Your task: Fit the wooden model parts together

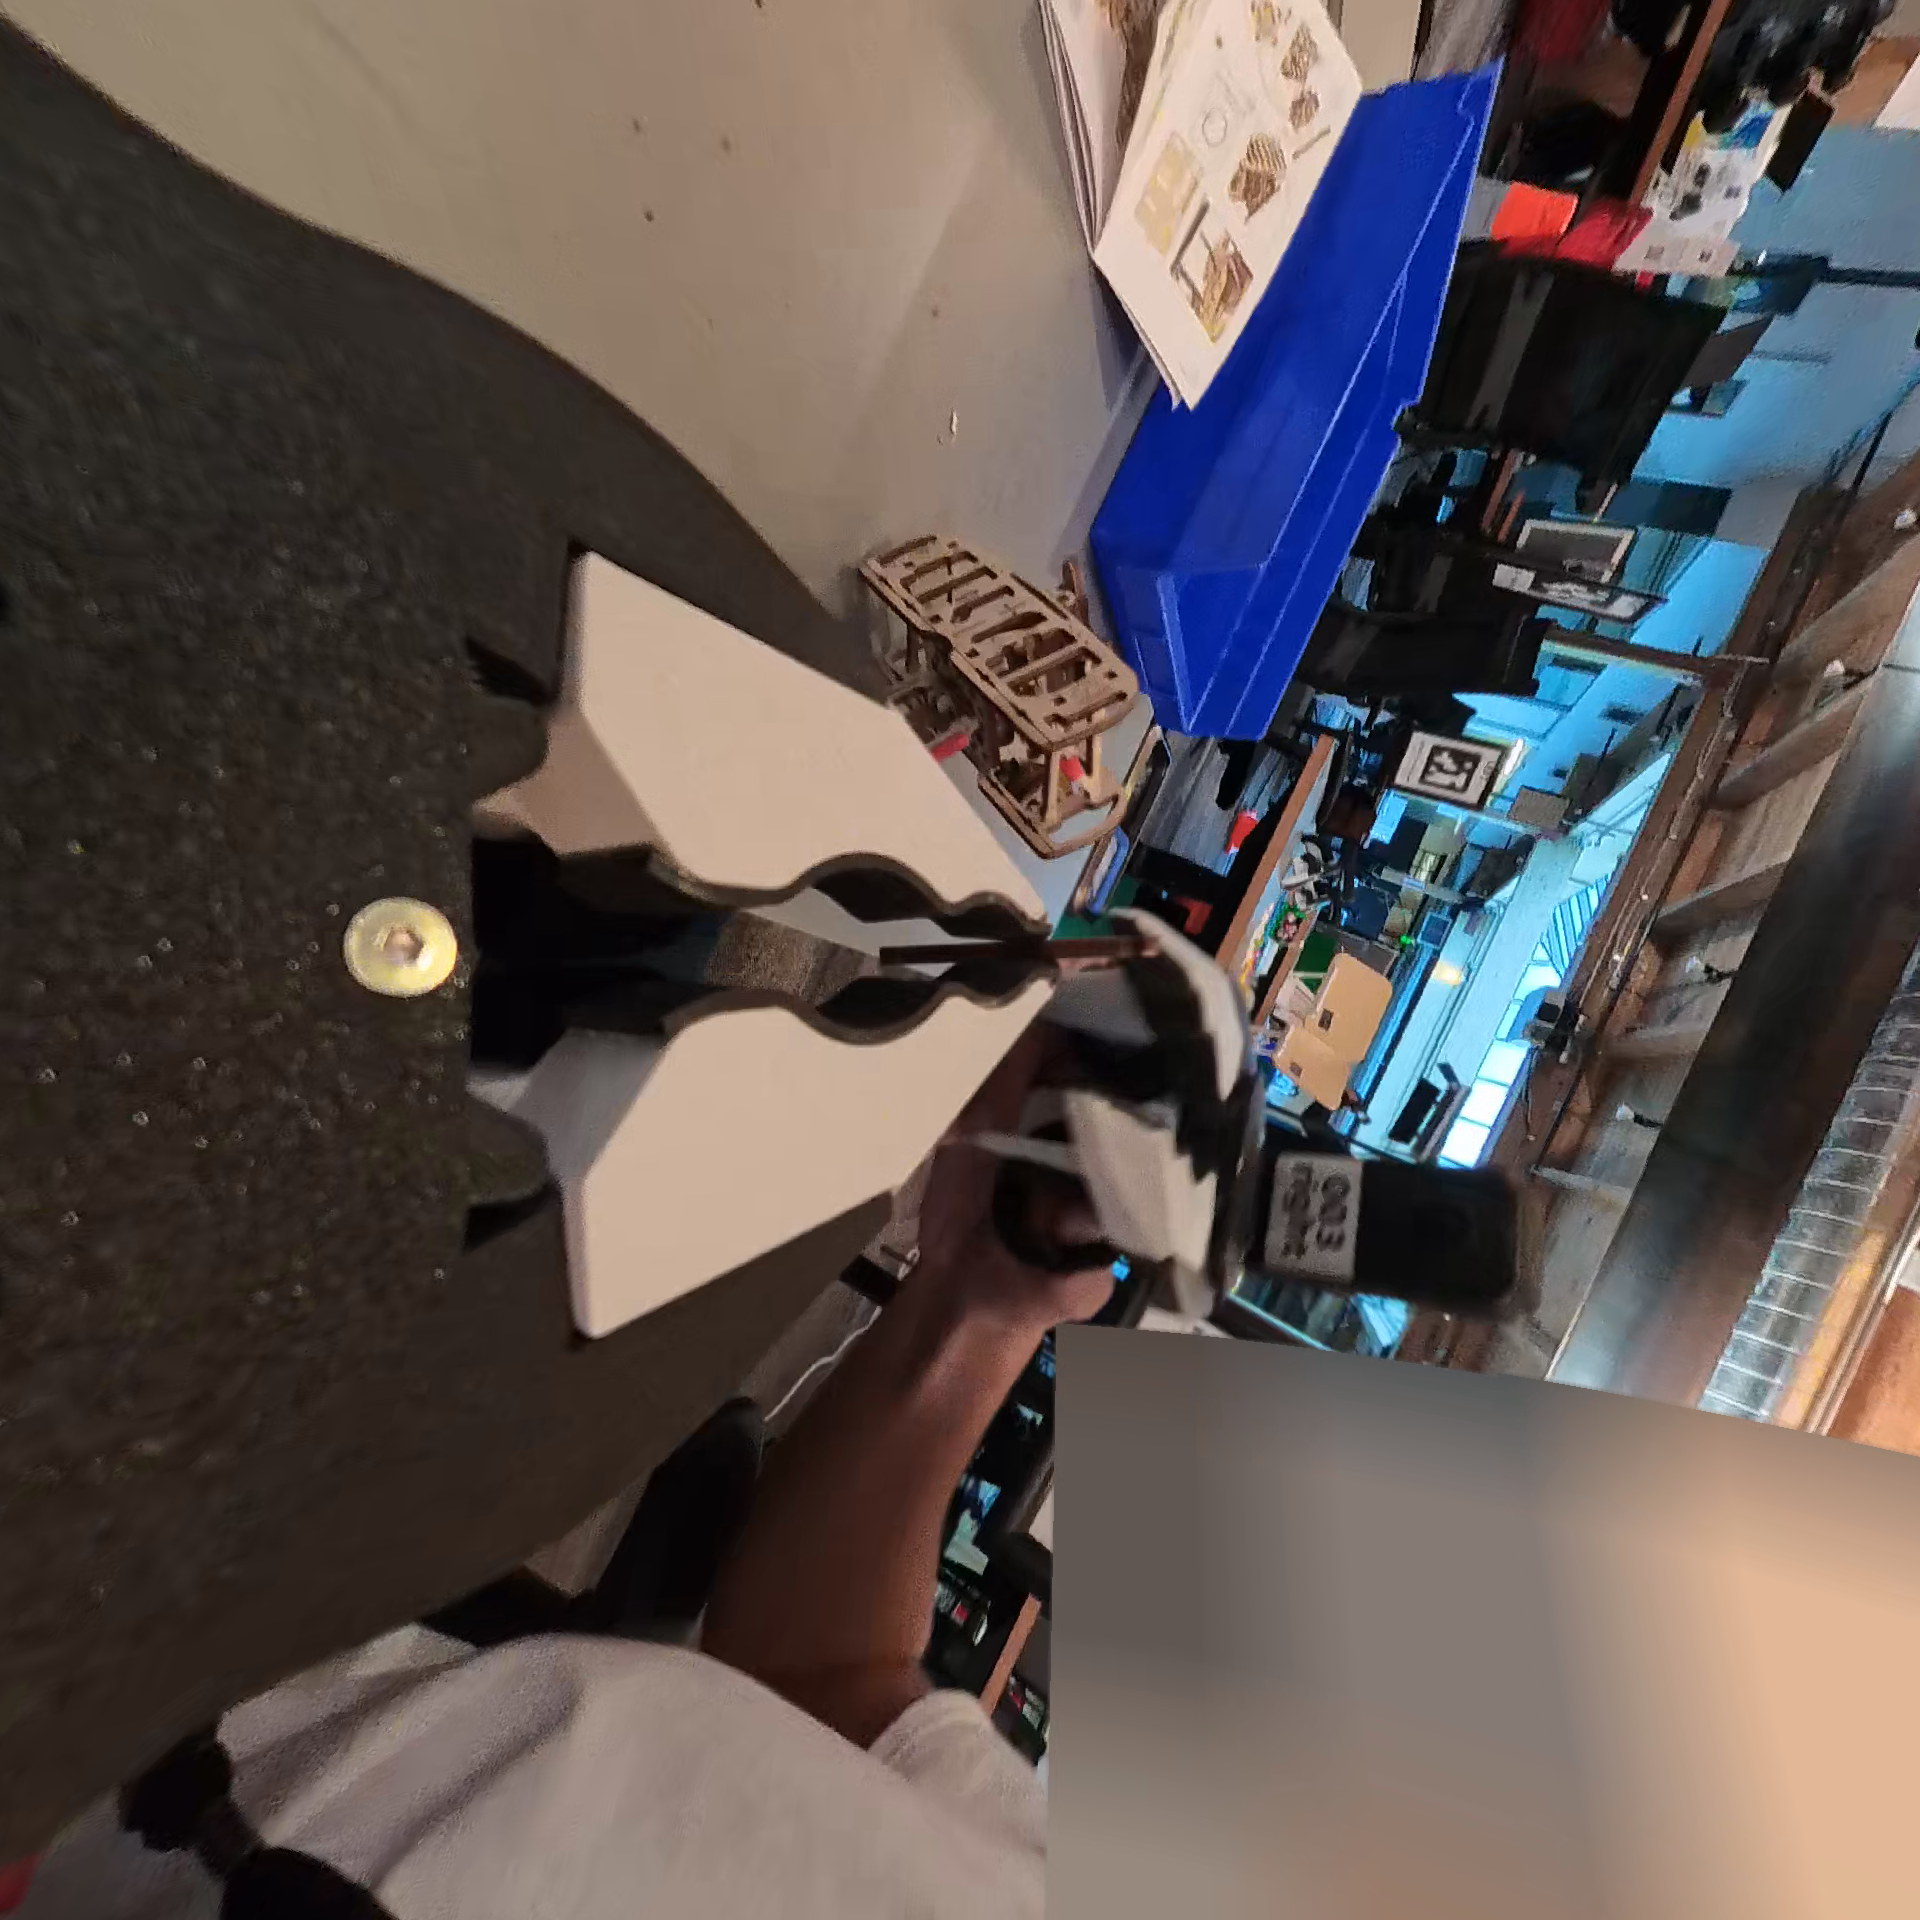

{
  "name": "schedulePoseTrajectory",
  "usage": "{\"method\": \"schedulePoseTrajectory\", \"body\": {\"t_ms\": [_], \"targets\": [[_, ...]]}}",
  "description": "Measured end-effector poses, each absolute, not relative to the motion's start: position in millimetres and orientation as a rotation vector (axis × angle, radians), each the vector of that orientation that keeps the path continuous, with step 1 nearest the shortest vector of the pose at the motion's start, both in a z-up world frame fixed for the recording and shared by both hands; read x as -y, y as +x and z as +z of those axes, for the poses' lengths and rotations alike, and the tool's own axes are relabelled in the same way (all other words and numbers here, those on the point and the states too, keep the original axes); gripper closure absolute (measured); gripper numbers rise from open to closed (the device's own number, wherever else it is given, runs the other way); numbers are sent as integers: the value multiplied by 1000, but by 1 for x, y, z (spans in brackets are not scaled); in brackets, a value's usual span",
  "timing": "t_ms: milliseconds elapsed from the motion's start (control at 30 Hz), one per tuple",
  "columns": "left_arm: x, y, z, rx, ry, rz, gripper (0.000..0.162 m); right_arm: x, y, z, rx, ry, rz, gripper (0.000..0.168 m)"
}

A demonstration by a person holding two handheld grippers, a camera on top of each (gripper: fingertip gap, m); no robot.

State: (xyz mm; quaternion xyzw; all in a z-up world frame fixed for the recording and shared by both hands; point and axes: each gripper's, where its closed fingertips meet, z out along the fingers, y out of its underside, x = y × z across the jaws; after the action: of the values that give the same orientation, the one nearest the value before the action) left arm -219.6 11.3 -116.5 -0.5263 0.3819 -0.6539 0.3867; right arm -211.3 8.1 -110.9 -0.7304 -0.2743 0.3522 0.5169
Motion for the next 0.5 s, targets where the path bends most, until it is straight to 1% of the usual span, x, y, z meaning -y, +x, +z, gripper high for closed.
{"method": "schedulePoseTrajectory", "body": {"t_ms": [133,167,233,267,300,500], "targets": [[2,-212,-113,-1006,-1318,-1690,161,-4,-211,-98,673,-1734,1198,134],[6,-209,-114,-1028,-1315,-1686,161,-2,-212,-99,694,-1733,1218,138],[12,-204,-115,-1050,-1314,-1670,162,0,-212,-107,741,-1745,1178,148],[15,-201,-115,-1058,-1318,-1667,162,1,-212,-108,752,-1739,1170,151],[15,-199,-116,-1053,-1324,-1662,161,4,-212,-110,769,-1738,1168,164],[22,-184,-117,-1095,-1321,-1629,160,11,-196,-111,766,-1735,1084,166]]}}
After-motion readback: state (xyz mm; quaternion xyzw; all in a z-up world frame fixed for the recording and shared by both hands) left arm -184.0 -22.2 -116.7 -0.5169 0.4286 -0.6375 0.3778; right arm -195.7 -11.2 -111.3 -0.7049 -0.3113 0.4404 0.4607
